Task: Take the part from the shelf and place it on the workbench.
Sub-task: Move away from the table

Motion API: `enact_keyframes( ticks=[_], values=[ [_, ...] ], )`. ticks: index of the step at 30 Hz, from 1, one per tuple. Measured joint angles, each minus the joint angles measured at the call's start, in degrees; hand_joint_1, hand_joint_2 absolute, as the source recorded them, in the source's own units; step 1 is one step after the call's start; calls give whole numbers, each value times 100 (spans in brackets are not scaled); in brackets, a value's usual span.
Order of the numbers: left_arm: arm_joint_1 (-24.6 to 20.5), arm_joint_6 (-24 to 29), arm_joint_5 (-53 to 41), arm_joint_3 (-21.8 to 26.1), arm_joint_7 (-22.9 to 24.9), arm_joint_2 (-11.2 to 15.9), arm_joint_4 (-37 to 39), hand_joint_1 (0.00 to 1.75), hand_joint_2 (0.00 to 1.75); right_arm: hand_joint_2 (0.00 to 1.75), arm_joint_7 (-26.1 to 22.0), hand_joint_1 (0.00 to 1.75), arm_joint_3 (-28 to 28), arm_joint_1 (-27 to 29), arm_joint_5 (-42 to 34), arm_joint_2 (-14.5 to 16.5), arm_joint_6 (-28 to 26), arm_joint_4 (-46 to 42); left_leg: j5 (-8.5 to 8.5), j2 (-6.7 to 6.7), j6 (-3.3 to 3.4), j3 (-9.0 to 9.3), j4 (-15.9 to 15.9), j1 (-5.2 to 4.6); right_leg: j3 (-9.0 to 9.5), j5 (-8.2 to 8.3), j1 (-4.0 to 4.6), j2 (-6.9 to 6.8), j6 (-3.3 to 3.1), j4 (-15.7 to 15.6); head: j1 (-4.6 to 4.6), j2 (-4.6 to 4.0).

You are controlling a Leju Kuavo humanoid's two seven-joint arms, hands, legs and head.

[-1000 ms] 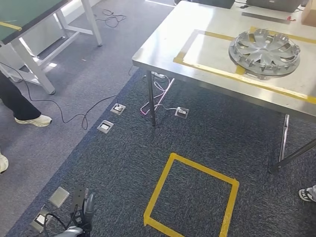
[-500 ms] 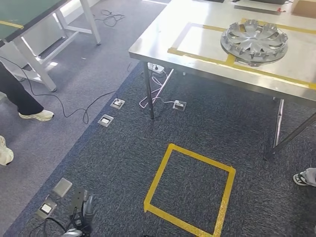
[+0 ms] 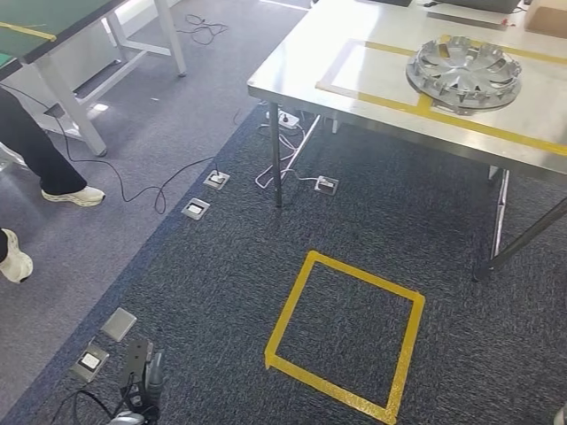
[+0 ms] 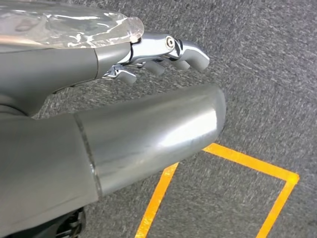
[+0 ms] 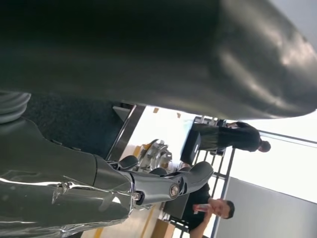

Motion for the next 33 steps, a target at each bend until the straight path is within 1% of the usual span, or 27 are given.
enact_keyframes(
  ticks=[1, 2, 3, 4, 6, 7, 8, 10, 11, 12, 13, 14, 16, 17, 18, 19, 21, 22, 23, 24, 26, 27, 28, 29, 30, 32, 33],
  values=[
    [0, 3, 1, 0, -8, -5, -1, 0, 0, 0, -1, 0, 2, -15, 0, 5, -1, 1, 6, 13, -15, -16, 24, -11, 263, 101, 18, -45, -27, -449, 2, 0],
    [-1, 5, 1, 1, -14, -9, -1, 0, 0, 0, -4, 0, 2, -32, 0, 9, -1, 0, 15, 28, -36, -35, 47, -21, 445, 158, 35, -80, -62, -784, 2, 0],
    [-2, 7, 1, 1, -19, -13, -1, 0, 0, 0, -8, 0, 2, -43, 0, 14, -3, -1, 25, 47, -58, -54, 65, -28, 517, 156, 54, -101, -95, -949, 0, 0],
    [-2, 9, 2, 2, -22, -15, -1, 0, 0, 0, -11, 0, 2, -47, 1, 17, -6, -1, 40, 68, -87, -71, 74, -32, 515, 153, 69, -93, -123, -979, -2, 0],
    [-4, 16, 3, 2, -23, -16, -1, 0, 0, 0, -23, 0, 1, -51, 6, 22, -8, -1, 36, 85, -145, -95, 105, -28, 499, 209, 46, -48, -189, -997, -4, 0],
    [-7, 22, 4, 2, -25, -15, -1, 0, 0, 0, -30, 0, 1, -60, 12, 27, -2, -1, -45, 54, -183, -141, 205, -22, 496, 244, 28, -30, -223, -1013, -11, 0],
    [-9, 30, 5, 2, -26, -13, -1, 0, 0, 0, -38, 0, 1, -72, 17, 36, 8, 0, -200, 11, -222, -239, 424, -10, 487, 280, 10, -13, -253, -1028, -23, 0],
    [-3, 43, 13, 2, -28, -13, -1, 0, 0, 0, -48, 0, 1, -89, 23, 62, 26, 7, -644, -61, -293, -590, 1208, 36, 429, 335, -1, 26, -281, -1028, -52, 0],
    [5, 49, 17, 2, -28, -15, -1, 0, 0, 0, -51, 0, 1, -91, 25, 75, 33, 15, -805, -66, -316, -765, 1597, 58, 394, 354, -2, 51, -282, -1021, -60, 0],
    [13, 54, 20, 2, -28, -17, -1, 0, 0, 0, -52, 0, 1, -92, 25, 86, 38, 25, -862, -67, -331, -867, 1833, 76, 365, 368, -4, 77, -276, -1011, -64, 0],
    [18, 57, 22, 2, -28, -18, -1, 0, 0, 0, -53, 0, 1, -94, 26, 96, 42, 37, -796, -68, -340, -852, 1826, 92, 345, 377, -9, 105, -270, -999, -66, 0],
    [20, 61, 24, 2, -28, -17, -1, 0, 0, 0, -53, 0, 1, -98, 27, 105, 43, 46, -628, -75, -343, -720, 1579, 105, 335, 381, -16, 135, -260, -988, -68, 0],
    [19, 62, 25, 2, -28, -13, -1, 0, 0, 0, -55, 0, 1, -120, 29, 121, 43, 56, -241, -173, -338, -282, 727, 127, 315, 382, -18, 192, -222, -963, -75, 0],
    [17, 62, 25, 3, -28, -11, -1, 0, 0, 0, -56, 0, 1, -134, 30, 126, 43, 57, -128, -230, -324, -125, 388, 130, 297, 385, -13, 221, -191, -950, -79, 0],
    [18, 62, 26, 3, -28, -11, -1, 0, 0, 0, -60, 0, 1, -147, 31, 131, 43, 57, -85, -273, -305, -43, 196, 129, 276, 393, -7, 249, -156, -942, -79, 0],
    [19, 62, 27, 4, -28, -12, -1, 0, 0, 0, -64, 0, 1, -154, 33, 134, 43, 58, -94, -283, -277, -29, 139, 120, 254, 405, -2, 279, -120, -939, -77, 0],
    [17, 62, 32, 5, -28, -19, -1, 0, 0, 0, -74, 0, 1, -151, 41, 138, 37, 58, -73, -224, -199, -46, 123, 115, 223, 407, -24, 314, -52, -928, -68, 0],
    [15, 63, 33, 7, -28, -22, -1, 0, 0, 0, -84, 0, 0, -147, 50, 138, 26, 58, -58, -193, -157, -47, 111, 117, 176, 340, -30, 283, -25, -847, -61, 0],
    [15, 64, 34, 10, -29, -24, -1, 0, 0, 0, -97, 0, -1, -143, 60, 139, 9, 58, -43, -159, -114, -49, 95, 118, 88, 205, -35, 235, -3, -655, -45, 0],
    [19, 67, 33, 16, -29, -27, -1, 0, 0, 0, -111, 0, -1, -135, 72, 140, -15, 58, -34, -118, -82, -52, 87, 115, -50, 8, -37, 177, 11, -330, -25, 0],
    [40, 79, 26, 36, -30, -31, -1, 0, 0, 0, -134, 0, 0, -93, 105, 146, -73, 57, -31, -41, -43, -64, 88, 90, -384, -385, -33, 119, 29, 493, 7, 0],
    [50, 88, 21, 44, -30, -35, -1, 0, 0, 0, -141, 0, 1, -59, 123, 150, -103, 56, -30, 3, -39, -68, 89, 77, -488, -469, -33, 114, 32, 772, 11, 0],
    [56, 97, 17, 50, -30, -39, -1, 0, 0, 0, -146, 0, 1, -29, 143, 154, -127, 55, -29, 45, -36, -70, 90, 65, -493, -438, -32, 107, 27, 830, 13, 0],
    [59, 105, 14, 52, -30, -43, -1, 0, 0, 0, -148, 0, 0, -8, 157, 156, -144, 51, -29, 91, -35, -67, 91, 55, -388, -304, -30, 89, 14, 652, 15, 0],
    [58, 110, 13, 54, -30, -49, -1, 0, 0, 0, -150, 0, 0, 2, 166, 157, -155, 43, -30, 137, -37, -59, 93, 46, -190, -102, -24, 41, -8, 274, 16, 0],
    [56, 114, 7, 60, -28, -60, -1, 0, 0, 0, -155, 0, -4, 1, 177, 159, -160, 13, -40, 230, -53, -50, 104, 20, 207, 185, 26, -198, -73, -545, 19, 0],
    [57, 117, 3, 63, -26, -64, -1, 0, 0, 0, -157, 0, -5, 1, 181, 160, -161, -4, -41, 280, -71, -54, 112, 6, 319, 240, 55, -293, -108, -790, 14, 0]
  ],
)
